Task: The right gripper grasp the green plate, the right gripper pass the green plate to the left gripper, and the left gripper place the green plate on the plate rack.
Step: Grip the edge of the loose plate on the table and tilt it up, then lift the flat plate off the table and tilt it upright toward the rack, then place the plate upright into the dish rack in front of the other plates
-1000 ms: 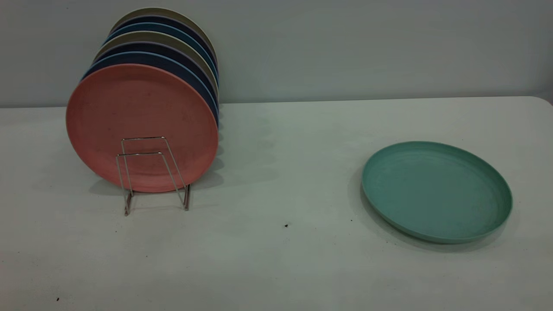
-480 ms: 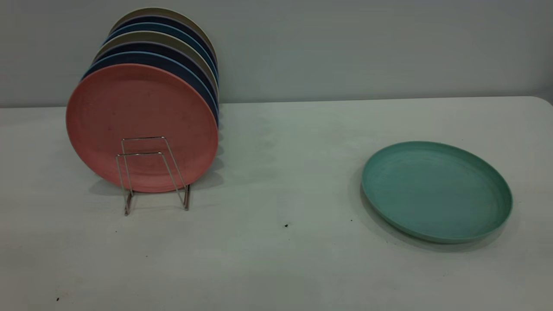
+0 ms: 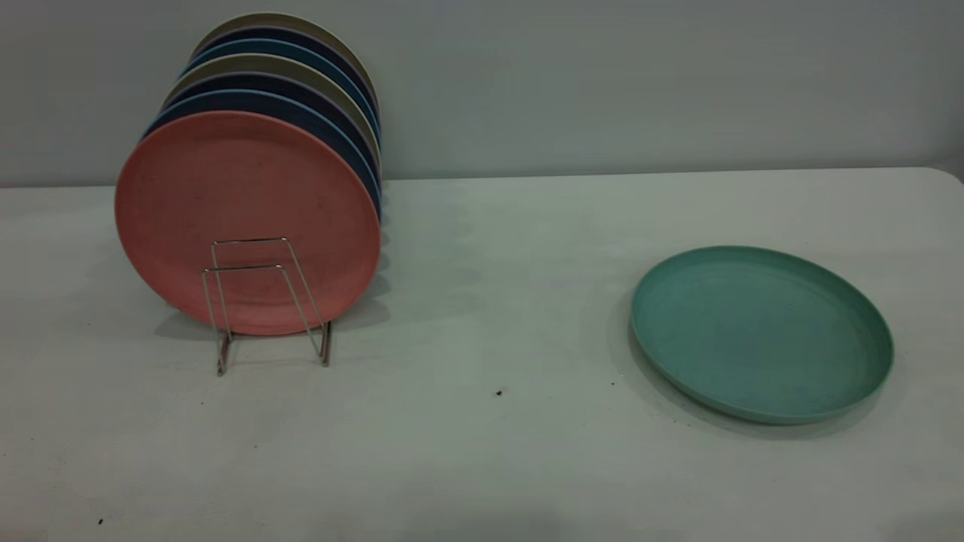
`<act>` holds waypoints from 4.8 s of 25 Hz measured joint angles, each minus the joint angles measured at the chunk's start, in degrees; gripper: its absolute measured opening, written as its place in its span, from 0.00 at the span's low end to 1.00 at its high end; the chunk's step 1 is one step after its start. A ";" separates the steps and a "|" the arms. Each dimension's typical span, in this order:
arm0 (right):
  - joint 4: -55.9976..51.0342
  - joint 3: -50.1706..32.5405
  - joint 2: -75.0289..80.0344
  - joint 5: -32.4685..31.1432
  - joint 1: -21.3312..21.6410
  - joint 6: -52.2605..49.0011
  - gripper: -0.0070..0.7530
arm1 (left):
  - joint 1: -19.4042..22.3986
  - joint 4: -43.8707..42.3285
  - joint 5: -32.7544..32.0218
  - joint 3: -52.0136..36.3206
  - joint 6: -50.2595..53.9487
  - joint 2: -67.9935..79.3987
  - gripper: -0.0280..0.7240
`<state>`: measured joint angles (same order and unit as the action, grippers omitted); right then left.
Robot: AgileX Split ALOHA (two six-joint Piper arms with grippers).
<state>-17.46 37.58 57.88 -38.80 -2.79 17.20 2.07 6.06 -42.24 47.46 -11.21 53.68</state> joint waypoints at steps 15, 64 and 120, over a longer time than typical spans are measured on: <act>-26.04 7.64 35.90 10.93 1.40 23.71 0.72 | -11.70 17.75 8.34 11.12 -15.85 34.98 0.81; -46.82 36.26 80.22 -2.86 16.06 42.82 0.06 | -22.32 24.25 17.98 20.93 -16.04 57.74 0.81; -53.62 36.26 57.29 -14.33 4.99 51.96 0.77 | -25.74 44.15 24.81 21.07 -32.16 62.00 0.15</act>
<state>-71.08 73.84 115.18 -53.13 2.20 69.16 -23.66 50.21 -17.43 68.52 -43.37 115.67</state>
